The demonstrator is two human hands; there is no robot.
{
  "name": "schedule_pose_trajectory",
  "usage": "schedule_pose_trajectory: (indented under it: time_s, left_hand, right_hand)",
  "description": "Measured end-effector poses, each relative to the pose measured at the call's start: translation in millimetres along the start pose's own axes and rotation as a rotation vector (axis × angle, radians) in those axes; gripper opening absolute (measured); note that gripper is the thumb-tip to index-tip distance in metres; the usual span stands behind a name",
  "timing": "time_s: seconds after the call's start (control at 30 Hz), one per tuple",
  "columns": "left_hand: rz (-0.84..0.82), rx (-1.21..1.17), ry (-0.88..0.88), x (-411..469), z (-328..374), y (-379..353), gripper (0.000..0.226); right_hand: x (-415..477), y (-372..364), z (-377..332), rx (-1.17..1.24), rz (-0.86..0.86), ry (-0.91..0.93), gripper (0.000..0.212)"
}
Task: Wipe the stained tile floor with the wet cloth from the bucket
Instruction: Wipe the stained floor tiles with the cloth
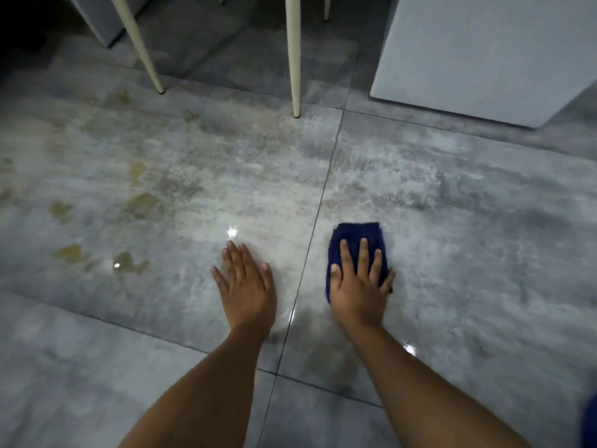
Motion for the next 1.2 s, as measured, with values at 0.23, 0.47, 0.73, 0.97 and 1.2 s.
schedule_pose_trajectory:
  time_s: [0.23, 0.47, 0.73, 0.97, 1.2]
  left_hand:
    - [-0.03, 0.043, -0.009, -69, -55, 10, 0.061]
    - [-0.076, 0.017, -0.042, -88, -82, 12, 0.062]
    - [-0.024, 0.01, -0.017, -88, -105, 32, 0.062]
    - [-0.025, 0.015, 0.037, -88, -120, 21, 0.062]
    - [-0.039, -0.047, -0.012, -83, -108, 26, 0.061]
  right_hand:
    - [-69, -19, -1, 0.118, 0.014, -0.131, 0.053]
    - [-68, -19, -39, -0.085, -0.062, 0.281, 0.051]
    - [-132, -22, -101, 0.059, -0.061, 0.228, 0.058]
    - [-102, -29, -68, 0.086, 0.022, -0.046, 0.053]
    - [-98, -23, -124, -0.013, -0.002, 0.334, 0.056]
Point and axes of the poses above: each hand's wrist, its own x-axis towards the middle knuckle, its own y-axis out of the back of the hand, z = x × y, the point moved 8 cm from there along x, towards the middle knuckle, and after that the axes turned 2 degrees about -y, right-handed, at the moved point
